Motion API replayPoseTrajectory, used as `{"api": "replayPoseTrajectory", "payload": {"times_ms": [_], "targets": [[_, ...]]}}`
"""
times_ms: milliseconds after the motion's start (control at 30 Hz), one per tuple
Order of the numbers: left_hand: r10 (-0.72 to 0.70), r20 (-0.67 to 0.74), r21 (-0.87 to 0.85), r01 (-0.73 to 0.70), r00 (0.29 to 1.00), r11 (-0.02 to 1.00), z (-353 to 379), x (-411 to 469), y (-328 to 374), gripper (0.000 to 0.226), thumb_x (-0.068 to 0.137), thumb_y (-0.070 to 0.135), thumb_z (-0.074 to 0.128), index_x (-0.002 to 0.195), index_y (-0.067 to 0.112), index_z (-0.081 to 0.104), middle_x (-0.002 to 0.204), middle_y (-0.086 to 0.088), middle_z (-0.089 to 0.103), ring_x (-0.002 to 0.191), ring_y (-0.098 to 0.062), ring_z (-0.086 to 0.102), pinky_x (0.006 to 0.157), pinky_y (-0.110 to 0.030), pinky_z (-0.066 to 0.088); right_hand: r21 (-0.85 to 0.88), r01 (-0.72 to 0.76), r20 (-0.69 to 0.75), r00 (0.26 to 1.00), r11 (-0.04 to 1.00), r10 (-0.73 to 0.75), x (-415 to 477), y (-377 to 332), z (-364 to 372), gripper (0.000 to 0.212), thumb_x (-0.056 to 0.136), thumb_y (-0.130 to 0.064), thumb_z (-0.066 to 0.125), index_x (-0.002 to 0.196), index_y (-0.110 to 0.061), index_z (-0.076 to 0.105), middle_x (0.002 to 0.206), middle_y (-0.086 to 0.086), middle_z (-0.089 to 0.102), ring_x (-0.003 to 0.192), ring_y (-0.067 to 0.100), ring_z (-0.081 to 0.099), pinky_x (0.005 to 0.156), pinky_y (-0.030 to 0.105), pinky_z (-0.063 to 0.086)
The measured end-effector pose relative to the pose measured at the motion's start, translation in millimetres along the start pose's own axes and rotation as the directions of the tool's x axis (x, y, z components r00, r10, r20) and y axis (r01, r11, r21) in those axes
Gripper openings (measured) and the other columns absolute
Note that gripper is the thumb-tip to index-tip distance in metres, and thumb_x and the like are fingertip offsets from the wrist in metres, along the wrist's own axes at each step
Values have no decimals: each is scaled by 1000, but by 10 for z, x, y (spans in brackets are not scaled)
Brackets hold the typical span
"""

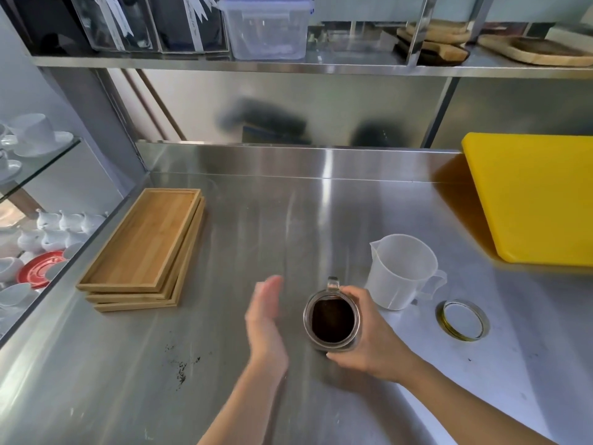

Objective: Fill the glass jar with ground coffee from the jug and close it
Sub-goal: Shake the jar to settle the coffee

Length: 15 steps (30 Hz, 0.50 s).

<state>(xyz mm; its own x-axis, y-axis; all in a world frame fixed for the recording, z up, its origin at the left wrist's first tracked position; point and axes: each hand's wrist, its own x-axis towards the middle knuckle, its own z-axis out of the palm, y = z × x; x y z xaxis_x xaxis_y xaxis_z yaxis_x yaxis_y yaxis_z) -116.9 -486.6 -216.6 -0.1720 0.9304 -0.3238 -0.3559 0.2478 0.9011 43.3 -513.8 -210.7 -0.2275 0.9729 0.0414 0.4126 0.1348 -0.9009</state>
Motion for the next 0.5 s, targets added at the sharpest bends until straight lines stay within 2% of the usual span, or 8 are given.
{"api": "replayPoseTrajectory", "payload": {"times_ms": [67,133,200,267,333,400,500], "targets": [[-115,139,-52,123,984,991,246,-185,-68,30,88,33,53,85,14,76,87,-1,75,88,-17,66,78,-28,50,15,6,-10,1000,1000,-6,11,9,10,89,55,5,82,117,-34,30,119,-10,50,111,-1,51,89,10,39],[-129,208,-72,146,970,987,255,-168,-80,37,93,29,45,83,14,77,91,-5,76,92,-19,68,83,-28,52,21,13,-26,1000,1000,-13,-10,16,-18,89,54,1,83,118,-32,31,119,-10,51,111,-2,50,89,9,38],[-82,80,-155,93,993,984,132,22,-81,38,92,33,44,88,12,75,102,-9,73,109,-23,62,106,-36,42,1,30,-25,999,1000,-30,-35,-2,-32,88,54,-8,83,120,-33,30,122,-12,50,112,-1,50,91,10,38],[-65,14,-200,66,998,977,111,99,-68,39,88,42,49,90,14,76,110,-6,72,119,-22,58,115,-40,30,16,33,-54,998,999,-32,-27,-4,-2,90,53,-6,83,121,-32,30,124,-10,49,113,0,50,91,10,38],[-102,118,-148,119,988,982,222,2,-116,33,83,39,56,83,15,79,96,-6,77,103,-23,66,102,-38,44,49,54,-89,995,997,-50,-4,23,30,93,51,6,83,119,-30,31,122,-5,51,113,3,52,91,11,39],[-121,206,-86,141,971,986,331,-130,-127,34,88,33,53,72,17,79,80,-1,77,83,-16,70,86,-34,50,86,53,-113,993,995,-43,1,59,34,93,50,10,84,118,-28,34,119,-3,54,111,4,54,90,13,41],[-31,208,46,22,978,999,342,-141,-62,34,79,42,54,72,17,76,78,-3,74,81,-17,67,89,-41,49,196,9,-120,993,981,15,-18,102,41,91,47,6,88,119,-21,39,116,0,58,109,10,57,89,17,46]]}}
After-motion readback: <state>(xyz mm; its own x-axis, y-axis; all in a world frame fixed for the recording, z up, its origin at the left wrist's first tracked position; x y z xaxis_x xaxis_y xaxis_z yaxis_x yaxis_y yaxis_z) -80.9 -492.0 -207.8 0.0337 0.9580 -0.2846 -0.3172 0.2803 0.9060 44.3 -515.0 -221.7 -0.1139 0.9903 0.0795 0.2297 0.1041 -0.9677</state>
